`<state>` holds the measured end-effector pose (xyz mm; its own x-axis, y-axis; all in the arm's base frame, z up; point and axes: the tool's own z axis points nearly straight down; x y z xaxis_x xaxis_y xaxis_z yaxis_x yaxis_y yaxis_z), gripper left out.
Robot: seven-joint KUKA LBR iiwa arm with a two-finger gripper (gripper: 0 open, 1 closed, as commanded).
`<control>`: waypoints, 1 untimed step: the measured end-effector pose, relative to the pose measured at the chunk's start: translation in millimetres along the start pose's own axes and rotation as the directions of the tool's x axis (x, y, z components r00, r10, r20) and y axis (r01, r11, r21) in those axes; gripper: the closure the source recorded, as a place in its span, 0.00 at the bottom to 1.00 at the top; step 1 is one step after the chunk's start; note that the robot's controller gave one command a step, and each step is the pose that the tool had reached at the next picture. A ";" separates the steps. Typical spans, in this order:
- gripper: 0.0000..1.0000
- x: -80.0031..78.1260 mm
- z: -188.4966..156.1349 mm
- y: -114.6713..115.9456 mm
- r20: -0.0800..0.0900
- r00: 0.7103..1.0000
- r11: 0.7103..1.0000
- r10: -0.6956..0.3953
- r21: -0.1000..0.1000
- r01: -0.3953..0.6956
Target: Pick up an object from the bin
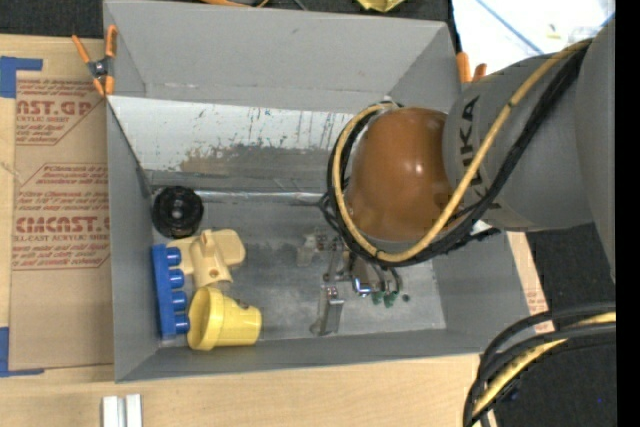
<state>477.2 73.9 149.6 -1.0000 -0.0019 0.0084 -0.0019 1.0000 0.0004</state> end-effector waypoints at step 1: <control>0.00 -2.0 -4.1 -0.4 0.008 1.000 1.000 0.002 -0.001 -0.002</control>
Offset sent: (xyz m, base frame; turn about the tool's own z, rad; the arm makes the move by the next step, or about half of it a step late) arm 0.0233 0.0841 -0.0796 -0.1740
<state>479.2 73.5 153.7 -1.0000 -0.0001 0.0006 -0.0001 1.0000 0.0013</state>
